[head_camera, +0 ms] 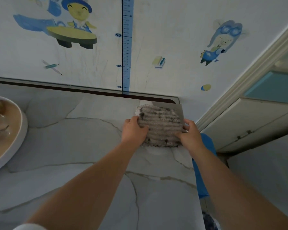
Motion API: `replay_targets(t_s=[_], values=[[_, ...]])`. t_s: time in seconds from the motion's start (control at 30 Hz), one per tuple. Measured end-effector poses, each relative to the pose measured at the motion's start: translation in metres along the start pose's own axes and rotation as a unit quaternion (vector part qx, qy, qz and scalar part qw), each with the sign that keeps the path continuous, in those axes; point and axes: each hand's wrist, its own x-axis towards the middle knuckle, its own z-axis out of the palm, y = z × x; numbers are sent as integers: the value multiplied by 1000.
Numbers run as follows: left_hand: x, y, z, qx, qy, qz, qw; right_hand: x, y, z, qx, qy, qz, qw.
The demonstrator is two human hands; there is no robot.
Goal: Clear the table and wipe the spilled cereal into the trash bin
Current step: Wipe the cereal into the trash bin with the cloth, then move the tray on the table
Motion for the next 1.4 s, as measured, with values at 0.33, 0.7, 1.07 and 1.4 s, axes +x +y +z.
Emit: replay_targets(t_s=[0.33,0.7,1.07,1.4], values=[[-63,3,-29,-52,-2,5,999,-63,-27,-7,15,33,-13,999],[-176,-46,-105,-87,53,-4,995,-181,-34,39,62,-6,2,998],[-244,-134,-219,-99,63,-7,993,-289,-70,136,-7,-36,-57,998],[-277,-254,-374,-65,52,-2,997,-396,-97,294,-72,-45,-47,995]])
